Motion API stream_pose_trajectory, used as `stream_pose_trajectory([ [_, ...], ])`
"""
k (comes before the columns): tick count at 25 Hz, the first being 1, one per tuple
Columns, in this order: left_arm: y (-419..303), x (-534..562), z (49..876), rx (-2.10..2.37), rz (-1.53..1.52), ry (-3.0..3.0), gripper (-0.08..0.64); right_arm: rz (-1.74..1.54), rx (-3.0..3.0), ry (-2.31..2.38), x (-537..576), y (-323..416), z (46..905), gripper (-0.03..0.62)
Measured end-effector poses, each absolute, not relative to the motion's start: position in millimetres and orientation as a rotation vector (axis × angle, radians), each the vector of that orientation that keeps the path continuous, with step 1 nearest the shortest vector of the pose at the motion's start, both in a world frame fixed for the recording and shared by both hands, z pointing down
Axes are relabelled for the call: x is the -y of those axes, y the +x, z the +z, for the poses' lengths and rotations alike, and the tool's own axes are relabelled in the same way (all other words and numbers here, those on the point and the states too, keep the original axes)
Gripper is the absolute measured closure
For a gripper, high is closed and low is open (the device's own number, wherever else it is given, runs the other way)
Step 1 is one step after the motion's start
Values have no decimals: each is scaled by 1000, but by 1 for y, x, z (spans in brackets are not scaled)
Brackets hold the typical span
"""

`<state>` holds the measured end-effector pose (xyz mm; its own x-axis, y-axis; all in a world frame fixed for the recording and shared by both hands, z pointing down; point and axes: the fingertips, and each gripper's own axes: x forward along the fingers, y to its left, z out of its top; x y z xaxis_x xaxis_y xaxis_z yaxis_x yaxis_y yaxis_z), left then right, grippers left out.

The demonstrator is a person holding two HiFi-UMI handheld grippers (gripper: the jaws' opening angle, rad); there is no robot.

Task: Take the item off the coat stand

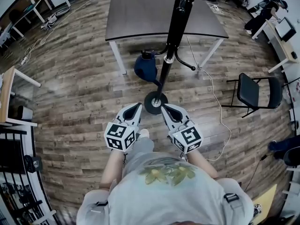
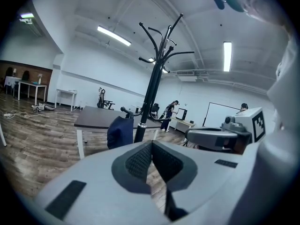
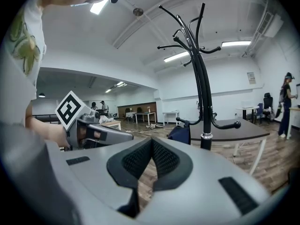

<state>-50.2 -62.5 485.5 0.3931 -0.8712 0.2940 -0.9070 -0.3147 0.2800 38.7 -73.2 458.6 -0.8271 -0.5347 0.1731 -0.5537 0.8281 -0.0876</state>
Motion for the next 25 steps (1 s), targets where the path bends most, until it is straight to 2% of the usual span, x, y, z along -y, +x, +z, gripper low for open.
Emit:
stream_pose_trajectory([
  [10,-69,88,476,1505,116,2302,535,206,2852,876,91,20,459,586],
  [16,-82,103,474,1494,129,2344,440,194,2843,902,104,8,459,586],
  [25,-103,127,478,1506,153,2393,359,159,2840,959,123,-6,458,586],
])
